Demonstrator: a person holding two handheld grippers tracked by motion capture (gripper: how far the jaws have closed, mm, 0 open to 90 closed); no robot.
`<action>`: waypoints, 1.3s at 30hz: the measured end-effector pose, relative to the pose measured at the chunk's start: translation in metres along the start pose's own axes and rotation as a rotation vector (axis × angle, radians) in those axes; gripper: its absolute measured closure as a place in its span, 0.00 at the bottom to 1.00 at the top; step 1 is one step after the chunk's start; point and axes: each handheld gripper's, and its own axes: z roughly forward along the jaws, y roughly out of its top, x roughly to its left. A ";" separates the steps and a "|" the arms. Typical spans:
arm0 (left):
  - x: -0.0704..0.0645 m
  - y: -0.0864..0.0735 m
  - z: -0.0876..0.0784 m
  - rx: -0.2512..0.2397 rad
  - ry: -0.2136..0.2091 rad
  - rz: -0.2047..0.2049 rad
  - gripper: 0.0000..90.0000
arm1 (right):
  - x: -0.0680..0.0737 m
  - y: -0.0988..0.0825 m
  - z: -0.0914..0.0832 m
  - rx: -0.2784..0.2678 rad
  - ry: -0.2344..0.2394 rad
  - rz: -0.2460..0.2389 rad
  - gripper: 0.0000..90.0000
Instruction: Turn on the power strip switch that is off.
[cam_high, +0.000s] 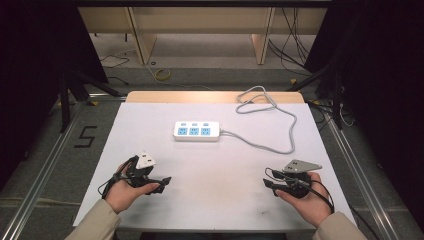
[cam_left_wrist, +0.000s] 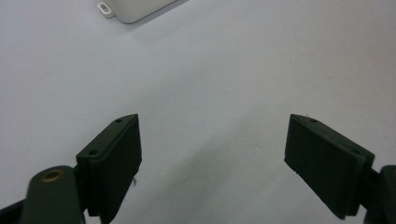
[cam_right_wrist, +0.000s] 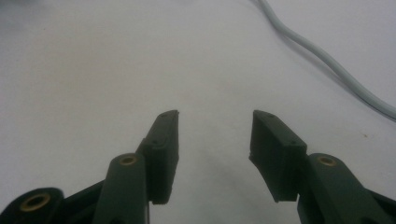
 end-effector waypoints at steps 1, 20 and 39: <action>0.000 0.000 0.000 0.002 0.002 0.000 0.21 | 0.000 0.001 0.000 -0.001 -0.002 -0.001 0.62; -0.001 0.000 0.000 0.001 0.003 0.000 0.22 | 0.003 0.037 0.022 0.044 -0.025 -0.070 1.00; 0.000 0.000 0.002 0.003 0.003 -0.004 0.22 | 0.008 0.093 0.064 0.034 -0.013 -0.107 1.00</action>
